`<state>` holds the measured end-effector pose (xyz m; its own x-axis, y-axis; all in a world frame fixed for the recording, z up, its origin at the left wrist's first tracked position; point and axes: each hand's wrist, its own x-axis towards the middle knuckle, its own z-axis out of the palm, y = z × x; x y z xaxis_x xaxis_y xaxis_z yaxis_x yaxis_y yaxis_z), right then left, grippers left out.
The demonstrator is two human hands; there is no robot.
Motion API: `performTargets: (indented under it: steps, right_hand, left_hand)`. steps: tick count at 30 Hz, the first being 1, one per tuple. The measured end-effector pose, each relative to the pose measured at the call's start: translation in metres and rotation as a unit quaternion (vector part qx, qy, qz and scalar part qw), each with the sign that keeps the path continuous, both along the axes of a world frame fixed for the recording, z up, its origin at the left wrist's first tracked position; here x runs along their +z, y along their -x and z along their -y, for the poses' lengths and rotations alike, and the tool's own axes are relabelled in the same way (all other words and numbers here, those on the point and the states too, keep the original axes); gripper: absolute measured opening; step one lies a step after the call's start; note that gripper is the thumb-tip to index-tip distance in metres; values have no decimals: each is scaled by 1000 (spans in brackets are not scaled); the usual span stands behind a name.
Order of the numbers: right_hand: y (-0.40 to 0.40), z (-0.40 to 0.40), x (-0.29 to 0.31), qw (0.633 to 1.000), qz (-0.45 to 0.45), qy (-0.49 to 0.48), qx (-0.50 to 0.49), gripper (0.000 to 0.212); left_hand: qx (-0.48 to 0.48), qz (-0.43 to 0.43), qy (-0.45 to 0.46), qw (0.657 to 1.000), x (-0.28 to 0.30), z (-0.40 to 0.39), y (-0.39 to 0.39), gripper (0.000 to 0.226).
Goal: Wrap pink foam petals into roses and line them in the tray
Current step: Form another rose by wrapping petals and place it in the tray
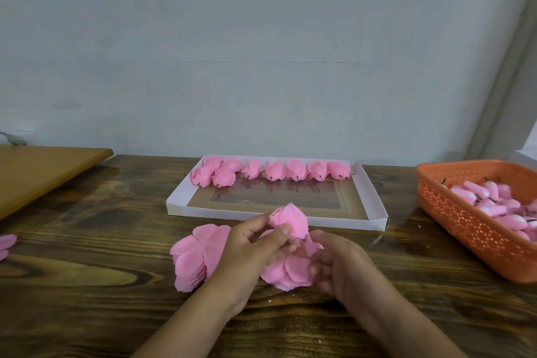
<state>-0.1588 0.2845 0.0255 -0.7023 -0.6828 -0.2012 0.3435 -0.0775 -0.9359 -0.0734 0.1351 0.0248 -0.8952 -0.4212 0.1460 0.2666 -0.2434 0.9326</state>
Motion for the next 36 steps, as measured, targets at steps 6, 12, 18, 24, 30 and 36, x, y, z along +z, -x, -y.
performTargets:
  steps: [6, 12, 18, 24, 30, 36]
  right_hand:
    - [2, -3, 2, 994, 76, 29, 74, 29]
    - [9, -6, -1, 993, 41, 96, -63, 30]
    - [4, -6, 0, 988, -47, 55, -134, 4]
    - [-3, -2, -1, 981, -136, 54, -129, 8]
    - [-5, -2, -3, 976, -160, 73, -126, 10]
    - [-7, -3, -3, 971, -210, 69, -96, 13]
  left_hand:
    - [-31, -25, -40, 998, 0, 2, 0, 37]
    - [-3, 11, 88, 996, -3, 2, -1, 17]
    - [37, 23, 262, 964, -10, 0, 1, 33]
    - [33, 9, 337, 941, -14, -1, 1, 27]
    - [42, 27, 334, 941, -19, 0, 4, 27]
    - [52, 39, 311, 948, -20, 2, 6, 29]
